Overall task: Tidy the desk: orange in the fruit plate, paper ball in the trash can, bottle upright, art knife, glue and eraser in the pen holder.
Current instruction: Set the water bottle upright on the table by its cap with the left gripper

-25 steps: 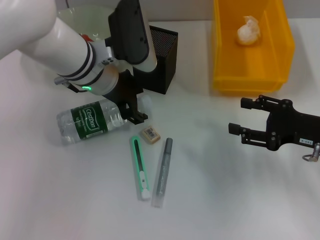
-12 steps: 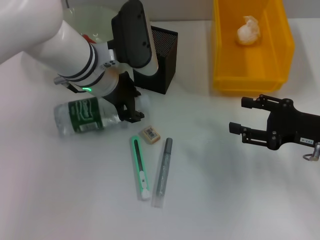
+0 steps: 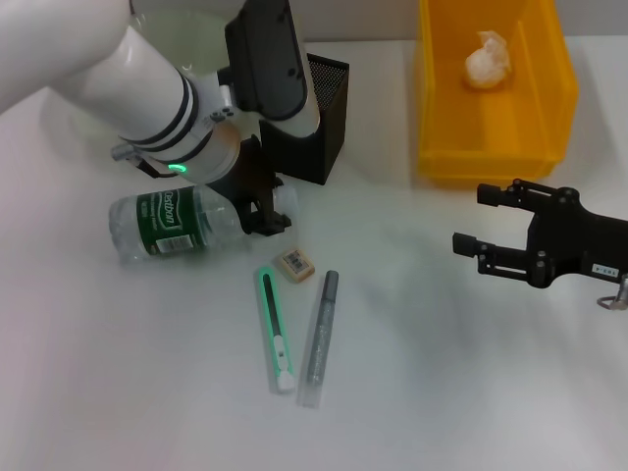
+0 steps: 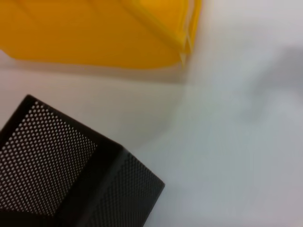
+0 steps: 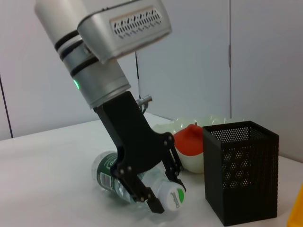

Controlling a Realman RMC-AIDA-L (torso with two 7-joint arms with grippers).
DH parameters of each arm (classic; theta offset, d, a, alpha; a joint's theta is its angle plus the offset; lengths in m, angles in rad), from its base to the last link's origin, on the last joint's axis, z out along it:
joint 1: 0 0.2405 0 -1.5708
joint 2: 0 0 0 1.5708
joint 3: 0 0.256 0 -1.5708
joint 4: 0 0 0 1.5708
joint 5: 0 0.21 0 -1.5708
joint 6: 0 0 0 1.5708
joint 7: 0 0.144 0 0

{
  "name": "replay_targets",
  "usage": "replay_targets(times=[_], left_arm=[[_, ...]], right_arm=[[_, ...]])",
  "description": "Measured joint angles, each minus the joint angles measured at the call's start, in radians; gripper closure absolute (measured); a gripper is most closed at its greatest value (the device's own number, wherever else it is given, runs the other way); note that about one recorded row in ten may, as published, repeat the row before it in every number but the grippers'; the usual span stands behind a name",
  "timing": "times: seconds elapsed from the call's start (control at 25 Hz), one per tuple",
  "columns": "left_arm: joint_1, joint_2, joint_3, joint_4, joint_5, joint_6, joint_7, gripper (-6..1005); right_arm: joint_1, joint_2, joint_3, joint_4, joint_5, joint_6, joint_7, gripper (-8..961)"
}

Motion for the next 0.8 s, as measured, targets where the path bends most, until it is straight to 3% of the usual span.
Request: replay_targets(times=[0.44,0.8], left_arm=[[0.028,0.008,-0.220,0.032,-0.083,0.092,0.004,555],[0.127,0.012,-0.312,0.159,-0.176,0.148,0.029,555]], right_arm=[[-0.001,0.000,-0.005,0.000,-0.003,-0.009,-0.006,211],[0.003,0.001,-0.010,0.000,-0.013,-0.016,-0.010,211]])
